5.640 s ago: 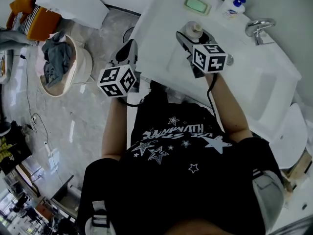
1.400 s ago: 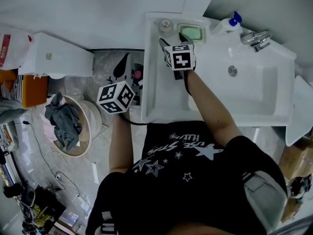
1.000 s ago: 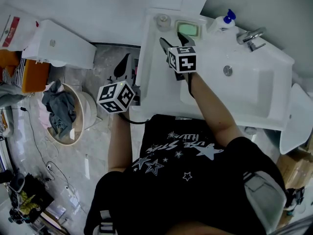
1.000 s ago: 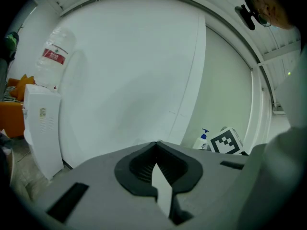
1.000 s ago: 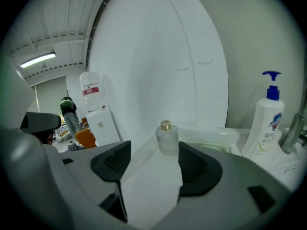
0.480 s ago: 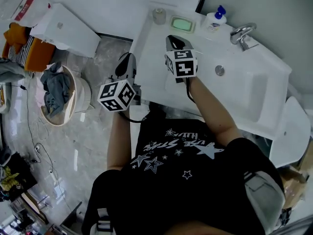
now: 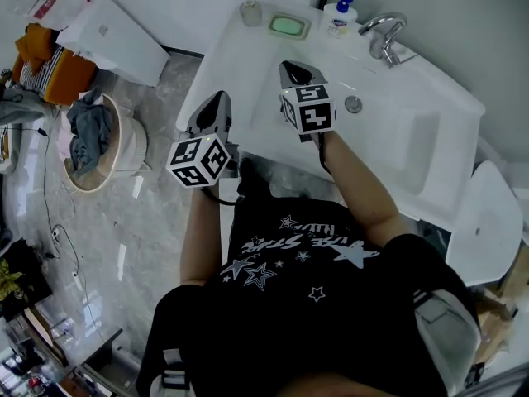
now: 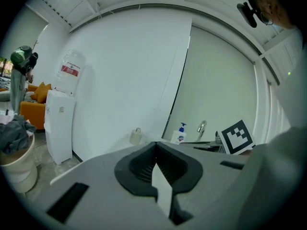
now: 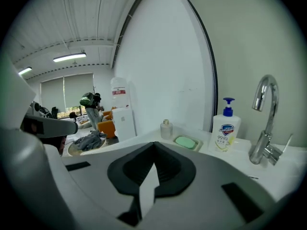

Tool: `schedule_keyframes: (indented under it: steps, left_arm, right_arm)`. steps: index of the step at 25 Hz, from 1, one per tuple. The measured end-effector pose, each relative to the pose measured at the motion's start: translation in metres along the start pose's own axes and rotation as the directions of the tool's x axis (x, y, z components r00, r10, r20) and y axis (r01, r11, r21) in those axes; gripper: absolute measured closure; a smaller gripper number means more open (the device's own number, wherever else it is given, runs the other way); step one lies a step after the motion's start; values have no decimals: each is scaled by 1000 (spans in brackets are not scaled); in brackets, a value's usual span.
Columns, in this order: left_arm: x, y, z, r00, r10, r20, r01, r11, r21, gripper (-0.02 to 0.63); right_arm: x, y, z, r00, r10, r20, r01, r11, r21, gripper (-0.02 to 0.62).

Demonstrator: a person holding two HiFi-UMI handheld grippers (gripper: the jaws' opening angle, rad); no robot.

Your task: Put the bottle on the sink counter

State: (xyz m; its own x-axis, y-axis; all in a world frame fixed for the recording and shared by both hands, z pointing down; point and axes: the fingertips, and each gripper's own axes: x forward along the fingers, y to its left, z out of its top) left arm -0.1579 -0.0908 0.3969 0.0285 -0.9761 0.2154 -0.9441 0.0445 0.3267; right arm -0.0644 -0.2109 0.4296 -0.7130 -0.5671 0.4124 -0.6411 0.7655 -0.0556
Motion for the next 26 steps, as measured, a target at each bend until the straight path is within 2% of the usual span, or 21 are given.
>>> schedule_keyframes:
  steps: [13,26]
  left_arm:
    - [-49,-79,-50,997,73,8,-73,997,-10,598]
    - [-82,-96,-78,990,138,-21,-138,990,-7,598]
  right_arm:
    - [-93,-16,-40,996,89,-12,-89,993,-77,589]
    - [-129,-2,-57,988,155,-6,-155,982,-105,591]
